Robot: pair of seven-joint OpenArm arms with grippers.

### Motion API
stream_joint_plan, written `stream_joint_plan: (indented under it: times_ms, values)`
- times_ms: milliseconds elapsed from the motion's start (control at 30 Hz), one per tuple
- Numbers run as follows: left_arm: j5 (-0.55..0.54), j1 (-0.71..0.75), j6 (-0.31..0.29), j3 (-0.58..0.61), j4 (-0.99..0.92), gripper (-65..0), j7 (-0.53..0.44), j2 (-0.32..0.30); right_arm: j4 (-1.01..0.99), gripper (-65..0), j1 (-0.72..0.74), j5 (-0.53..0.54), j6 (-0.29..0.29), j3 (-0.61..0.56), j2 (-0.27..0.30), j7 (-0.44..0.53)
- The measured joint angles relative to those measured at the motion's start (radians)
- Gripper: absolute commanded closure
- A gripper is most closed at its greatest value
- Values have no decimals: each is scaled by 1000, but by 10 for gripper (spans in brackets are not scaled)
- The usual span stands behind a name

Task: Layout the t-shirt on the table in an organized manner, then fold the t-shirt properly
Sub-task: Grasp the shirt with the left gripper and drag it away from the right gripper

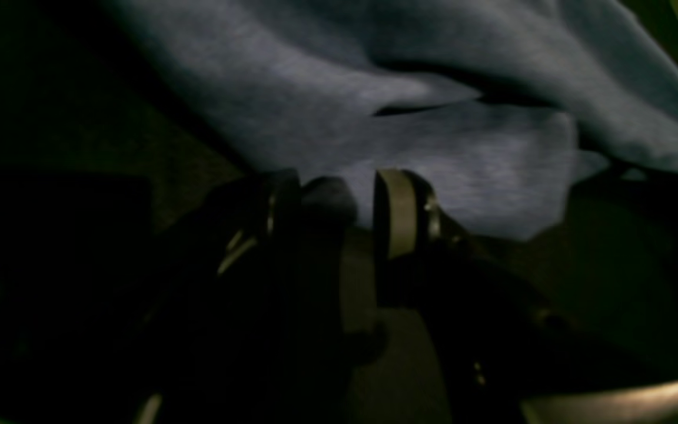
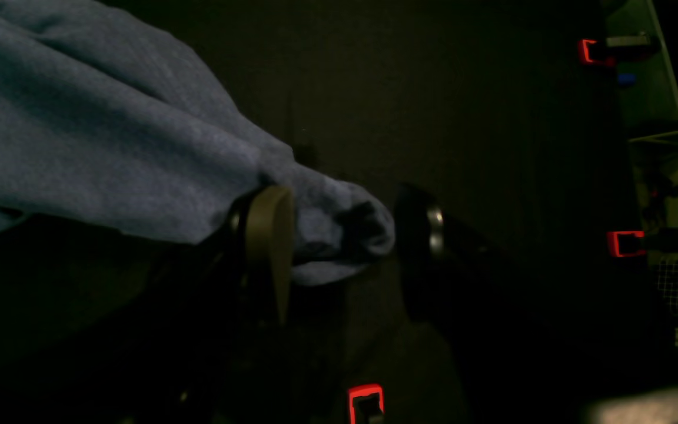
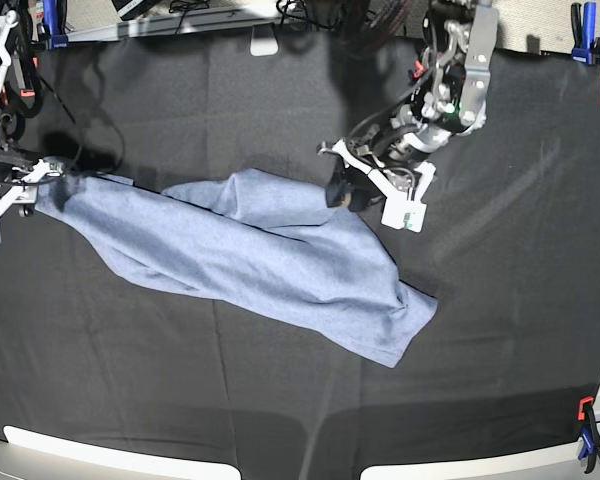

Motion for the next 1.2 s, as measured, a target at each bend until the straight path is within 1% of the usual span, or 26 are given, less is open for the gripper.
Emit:
stream_joint_plan:
  times_ms: [233, 333, 433, 467, 500, 567, 700, 767, 800, 900, 933, 967, 1033, 1067, 1200]
  values:
    - [-10, -52, 0, 0, -98, -197, -9, 0, 0, -276, 0, 0, 0, 0, 0, -7]
    - [-11, -56, -2, 0, -108, -196, -16, 16, 0, -276, 0, 0, 0, 0, 0, -7]
    - [-6, -51, -41, -1, -114, -188, -10, 50, 0, -276, 0, 0, 0, 0, 0, -7]
    - [-7, -51, -49, -1, -114, -166, -2, 61, 0, -276, 0, 0, 0, 0, 0, -7]
    - [-6, -51, -49, -1, -114, -122, -2, 74, 0, -276, 0, -1, 0, 0, 0, -7]
    - [-2, -51, -50, 0, -114, 0, -1, 90, 0, -276, 0, 0, 0, 0, 0, -8]
    - [-3, -51, -52, -1, -112, 0, 6, 85, 0, -276, 0, 0, 0, 0, 0, -10]
    - [6, -50, -51, -1, -85, 0, 44, 53, 0, -276, 0, 0, 0, 0, 0, -10]
    - [29, -50, -56, -1, -60, 0, 66, 31, 0, -276, 0, 0, 0, 0, 0, -10]
    - [145, -50, -57, 0, 43, 0, 122, -38, 0, -276, 0, 0, 0, 0, 0, -10]
    - [169, -50, -45, 0, 84, 0, 134, -65, 0, -276, 0, 0, 0, 0, 0, -10]
    - [179, -48, 4, -2, 123, 0, 139, -90, 0, -276, 0, 0, 0, 0, 0, -10]
    - [196, -48, 71, -24, 199, 0, 170, -140, 0, -276, 0, 0, 0, 0, 0, -10]
    - [196, -48, 85, -42, 231, 0, 186, -167, 0, -276, 0, 0, 0, 0, 0, -10]
    - [202, -48, 85, -116, 301, 0, 286, -246, 0, -276, 0, 0, 0, 0, 0, -10]
